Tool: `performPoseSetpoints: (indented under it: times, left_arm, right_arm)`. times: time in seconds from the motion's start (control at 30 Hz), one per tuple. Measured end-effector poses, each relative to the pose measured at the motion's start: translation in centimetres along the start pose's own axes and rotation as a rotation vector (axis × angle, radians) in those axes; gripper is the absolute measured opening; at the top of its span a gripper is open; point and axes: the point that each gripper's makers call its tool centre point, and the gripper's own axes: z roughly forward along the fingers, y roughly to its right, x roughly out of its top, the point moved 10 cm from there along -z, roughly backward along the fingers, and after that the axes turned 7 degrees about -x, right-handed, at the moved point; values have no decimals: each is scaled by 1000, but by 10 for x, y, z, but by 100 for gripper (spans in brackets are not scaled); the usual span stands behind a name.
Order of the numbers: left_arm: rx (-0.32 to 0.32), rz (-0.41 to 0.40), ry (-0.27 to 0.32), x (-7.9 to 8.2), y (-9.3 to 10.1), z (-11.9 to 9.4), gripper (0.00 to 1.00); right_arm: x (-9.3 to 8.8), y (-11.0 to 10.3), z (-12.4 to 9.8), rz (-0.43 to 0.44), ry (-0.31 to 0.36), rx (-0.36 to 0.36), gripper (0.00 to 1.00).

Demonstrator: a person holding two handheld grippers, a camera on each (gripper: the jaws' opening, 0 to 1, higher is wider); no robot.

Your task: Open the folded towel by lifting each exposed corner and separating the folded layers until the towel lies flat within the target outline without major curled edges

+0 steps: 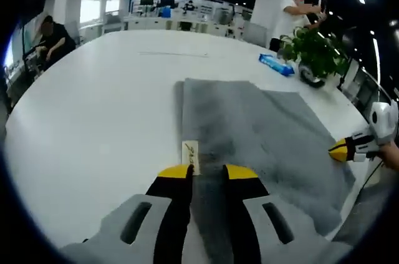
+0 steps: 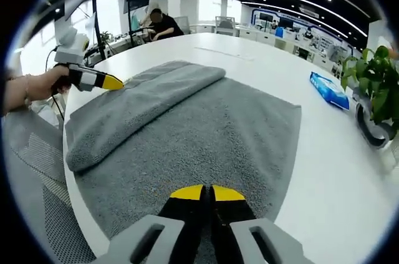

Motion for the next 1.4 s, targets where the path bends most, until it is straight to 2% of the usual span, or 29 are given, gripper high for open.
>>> performPoseSetpoints:
  times: [0.1, 0.13, 0.17, 0.23, 0.27, 0.33, 0.43, 0.47, 0.53, 0.63, 0.73, 0.9, 0.97, 1.0, 1.17, 1.23, 1.4]
  left_arm:
    - [3, 27, -11, -1, 1, 1, 20]
    - [17, 60, -20, -2, 0, 1, 19]
    - [58, 103, -31, -1, -2, -1, 16]
    - [96, 141, -34, -1, -4, -3, 16]
    - [84, 129, -28, -1, -4, -2, 18]
    - [88, 49, -38, -3, -7, -2, 20]
    - [84, 42, -32, -3, -9, -3, 19]
    - [73, 39, -32, -3, -6, -3, 14]
    - [75, 54, -27, -2, -5, -2, 12]
    - [92, 102, -28, -1, -6, -4, 2]
    - [91, 78, -21, -1, -8, -5, 2]
    - [87, 111, -9, 0, -9, -8, 1]
    - [95, 64, 3, -1, -15, -9, 1]
    - [97, 65, 2, 0, -17, -8, 1]
    - [117, 160, -20, 1, -11, -8, 1]
    - [111, 125, -14, 0, -12, -9, 1]
    - [144, 110, -14, 1, -19, -11, 1]
  right_arm:
    - [0, 0, 0, 3, 0, 1, 0]
    - [0, 0, 0, 1, 0, 1, 0]
    - [0, 0, 0, 1, 0, 1, 0]
    - [0, 0, 0, 1, 1, 2, 0]
    - [0, 0, 0, 3, 1, 1, 0]
    - [0, 0, 0, -2, 1, 0, 0]
    - [0, 0, 0, -1, 1, 0, 0]
    - [0, 0, 0, -1, 1, 0, 0]
    - [-1, 0, 0, 2, 2, 1, 0]
    - [-1, 0, -1, 2, 2, 1, 0]
    - [0, 0, -1, 5, -1, -1, 0]
    - [0, 0, -1, -1, -7, -8, 0]
    - [1, 0, -1, -4, -23, -19, 0]
    - [1, 0, -1, -8, -25, -23, 0]
    - [1, 3, -2, -19, -35, -42, 0]
    - [-1, 6, -3, -10, -34, -45, 0]
    - [-3, 12, -4, 13, -43, -65, 0]
